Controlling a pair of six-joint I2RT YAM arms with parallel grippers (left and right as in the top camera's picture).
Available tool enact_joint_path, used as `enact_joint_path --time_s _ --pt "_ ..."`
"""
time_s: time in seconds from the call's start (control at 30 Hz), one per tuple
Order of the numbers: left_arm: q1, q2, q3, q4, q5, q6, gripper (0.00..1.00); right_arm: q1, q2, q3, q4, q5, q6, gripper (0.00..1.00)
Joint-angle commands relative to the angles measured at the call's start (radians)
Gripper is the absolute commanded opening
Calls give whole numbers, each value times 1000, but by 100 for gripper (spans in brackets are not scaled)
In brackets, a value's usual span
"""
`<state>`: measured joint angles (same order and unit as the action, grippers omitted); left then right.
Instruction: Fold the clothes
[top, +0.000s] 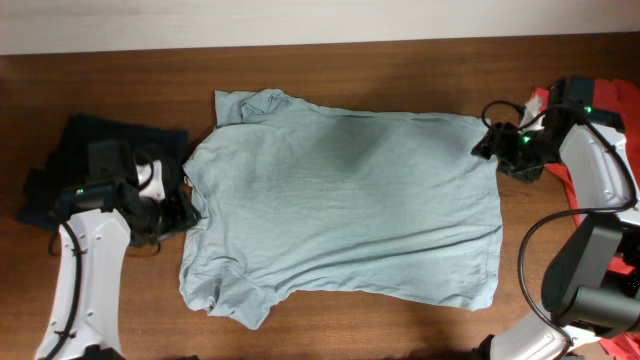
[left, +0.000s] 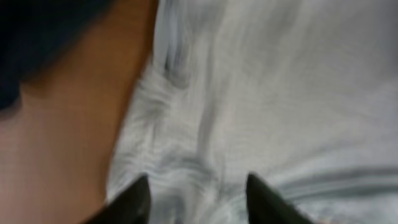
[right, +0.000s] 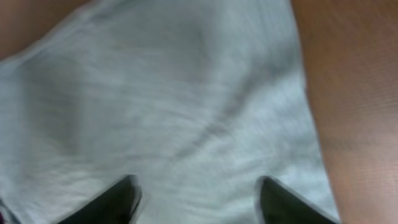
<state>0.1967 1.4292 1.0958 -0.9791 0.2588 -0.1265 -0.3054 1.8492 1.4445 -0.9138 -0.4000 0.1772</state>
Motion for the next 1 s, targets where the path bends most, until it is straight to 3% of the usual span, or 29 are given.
enact_joint_path --time_s 0.0,0.13,0.27,0.63,0.77,0.97 --pt "-63 24 14 169 52 120 29 41 -11 7 50 -83 -88 36" --pt "-159 114 14 395 53 121 7 93 5 7 166 -83 -82 16" --pt "-265 264 15 569 49 157 7 157 69 6 301 -69 -8 4" --pt "-294 502 16 809 33 158 9 221 302 6 436 -34 28 4" --pt "-294 535 16 813 22 157 10 220 394 6 541 -22 43 4" --pt "-293 542 16 797 22 157 11 218 483 7 671 144 128 4"
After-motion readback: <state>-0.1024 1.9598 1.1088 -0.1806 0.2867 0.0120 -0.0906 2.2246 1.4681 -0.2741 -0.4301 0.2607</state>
